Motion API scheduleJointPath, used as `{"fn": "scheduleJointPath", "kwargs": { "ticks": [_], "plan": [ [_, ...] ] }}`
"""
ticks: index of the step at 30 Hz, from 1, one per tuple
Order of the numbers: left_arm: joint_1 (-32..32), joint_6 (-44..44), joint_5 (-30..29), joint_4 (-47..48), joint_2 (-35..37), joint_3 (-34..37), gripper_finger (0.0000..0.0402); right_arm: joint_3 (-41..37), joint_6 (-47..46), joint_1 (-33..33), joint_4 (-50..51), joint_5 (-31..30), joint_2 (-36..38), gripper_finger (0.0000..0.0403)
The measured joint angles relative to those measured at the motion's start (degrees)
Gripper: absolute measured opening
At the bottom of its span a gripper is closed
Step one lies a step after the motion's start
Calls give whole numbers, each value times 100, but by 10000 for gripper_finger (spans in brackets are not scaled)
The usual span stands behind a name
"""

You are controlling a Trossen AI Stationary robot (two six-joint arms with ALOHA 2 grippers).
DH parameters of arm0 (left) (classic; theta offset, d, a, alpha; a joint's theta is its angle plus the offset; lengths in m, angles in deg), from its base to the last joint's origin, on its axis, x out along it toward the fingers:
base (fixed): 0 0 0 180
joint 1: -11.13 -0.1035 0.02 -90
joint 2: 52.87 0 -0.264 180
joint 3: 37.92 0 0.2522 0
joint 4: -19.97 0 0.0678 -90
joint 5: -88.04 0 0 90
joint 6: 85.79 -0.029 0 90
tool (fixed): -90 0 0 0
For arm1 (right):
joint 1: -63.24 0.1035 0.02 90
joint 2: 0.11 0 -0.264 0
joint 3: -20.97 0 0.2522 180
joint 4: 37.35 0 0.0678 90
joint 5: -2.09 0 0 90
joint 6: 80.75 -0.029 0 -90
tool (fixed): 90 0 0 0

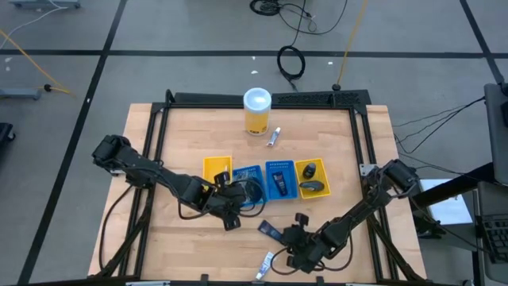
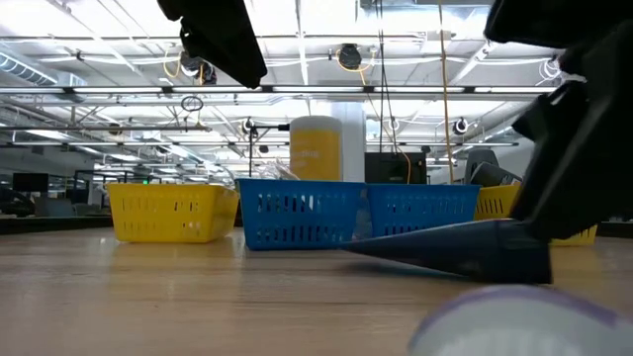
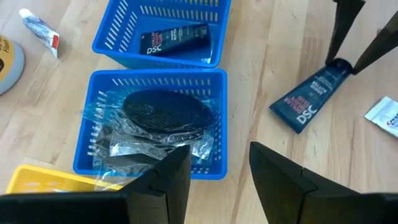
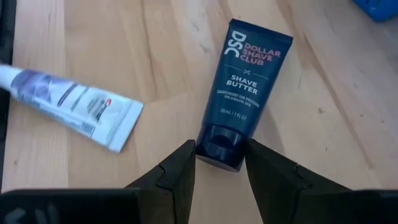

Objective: Pick & Place Travel size toiletries
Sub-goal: Put the blue shave cream into the right blue bin

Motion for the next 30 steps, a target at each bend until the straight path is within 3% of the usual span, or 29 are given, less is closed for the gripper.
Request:
{"fn": "scheduleJointPath", "kwargs": {
  "ticks": [17,30],
  "plan": [
    [0,-2,0,0,0,0,161,-2,-632,-92,-23,100,-51,130],
    [0,-2,0,-2,-2,0,161,-15,-463,-194,-661,742,-68,130]
  ]
}}
